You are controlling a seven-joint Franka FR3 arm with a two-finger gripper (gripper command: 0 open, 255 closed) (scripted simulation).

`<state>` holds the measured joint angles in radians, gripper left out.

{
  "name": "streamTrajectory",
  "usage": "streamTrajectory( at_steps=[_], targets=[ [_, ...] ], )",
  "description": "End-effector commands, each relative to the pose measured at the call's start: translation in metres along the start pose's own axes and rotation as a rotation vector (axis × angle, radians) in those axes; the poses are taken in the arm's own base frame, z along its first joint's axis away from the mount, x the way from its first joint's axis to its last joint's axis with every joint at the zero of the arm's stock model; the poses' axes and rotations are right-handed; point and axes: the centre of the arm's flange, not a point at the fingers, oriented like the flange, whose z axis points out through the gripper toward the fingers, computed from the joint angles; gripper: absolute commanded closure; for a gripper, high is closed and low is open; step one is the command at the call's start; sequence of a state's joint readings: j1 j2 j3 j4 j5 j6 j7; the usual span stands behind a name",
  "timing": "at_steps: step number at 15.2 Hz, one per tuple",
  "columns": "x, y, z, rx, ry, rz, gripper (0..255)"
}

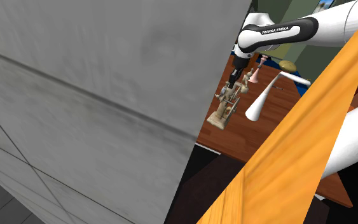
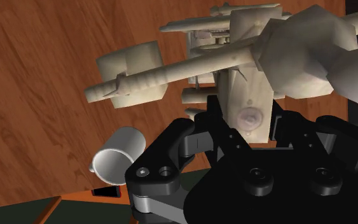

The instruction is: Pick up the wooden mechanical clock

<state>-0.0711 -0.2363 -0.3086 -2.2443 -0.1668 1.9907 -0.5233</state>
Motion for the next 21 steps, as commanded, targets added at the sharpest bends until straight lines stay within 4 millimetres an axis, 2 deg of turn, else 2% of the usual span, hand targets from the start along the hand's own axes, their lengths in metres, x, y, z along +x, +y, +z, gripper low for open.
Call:
streamTrajectory(
  at_steps=[1,5,20,21],
  targets=[
    [0.000,0.000,0.000,0.000,-0.001,0.000,255],
    [0.000,0.000,0.000,0.000,-0.001,0.000,255],
    [-0.005,0.004,-0.079,0.000,-0.001,0.000,255],
    [-0.005,0.004,-0.079,0.000,-0.001,0.000,255]
  ],
)
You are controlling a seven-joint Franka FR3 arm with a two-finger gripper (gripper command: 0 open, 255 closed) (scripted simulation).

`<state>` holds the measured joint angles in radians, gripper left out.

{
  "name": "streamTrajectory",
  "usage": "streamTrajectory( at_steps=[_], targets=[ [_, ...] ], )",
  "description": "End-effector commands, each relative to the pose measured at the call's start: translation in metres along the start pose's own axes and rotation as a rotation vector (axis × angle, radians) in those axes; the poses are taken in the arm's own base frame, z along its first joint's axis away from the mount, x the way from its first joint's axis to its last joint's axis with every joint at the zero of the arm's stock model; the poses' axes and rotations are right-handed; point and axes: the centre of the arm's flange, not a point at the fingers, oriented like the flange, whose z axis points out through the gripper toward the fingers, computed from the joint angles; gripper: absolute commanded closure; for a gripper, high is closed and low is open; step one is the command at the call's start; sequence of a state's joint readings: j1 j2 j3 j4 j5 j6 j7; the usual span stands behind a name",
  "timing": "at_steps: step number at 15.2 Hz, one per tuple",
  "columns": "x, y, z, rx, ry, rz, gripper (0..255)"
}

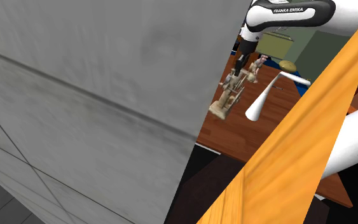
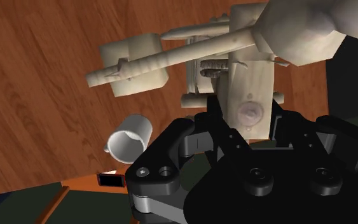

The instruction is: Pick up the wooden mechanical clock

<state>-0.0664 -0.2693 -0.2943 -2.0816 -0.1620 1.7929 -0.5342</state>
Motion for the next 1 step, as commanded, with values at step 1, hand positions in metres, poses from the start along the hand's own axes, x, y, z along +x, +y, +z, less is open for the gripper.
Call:
streamTrajectory(
  at_steps=[1],
  targets=[
    [-0.0006,0.0000,-0.0042,-0.001,0.002,0.000,255]
  ],
)
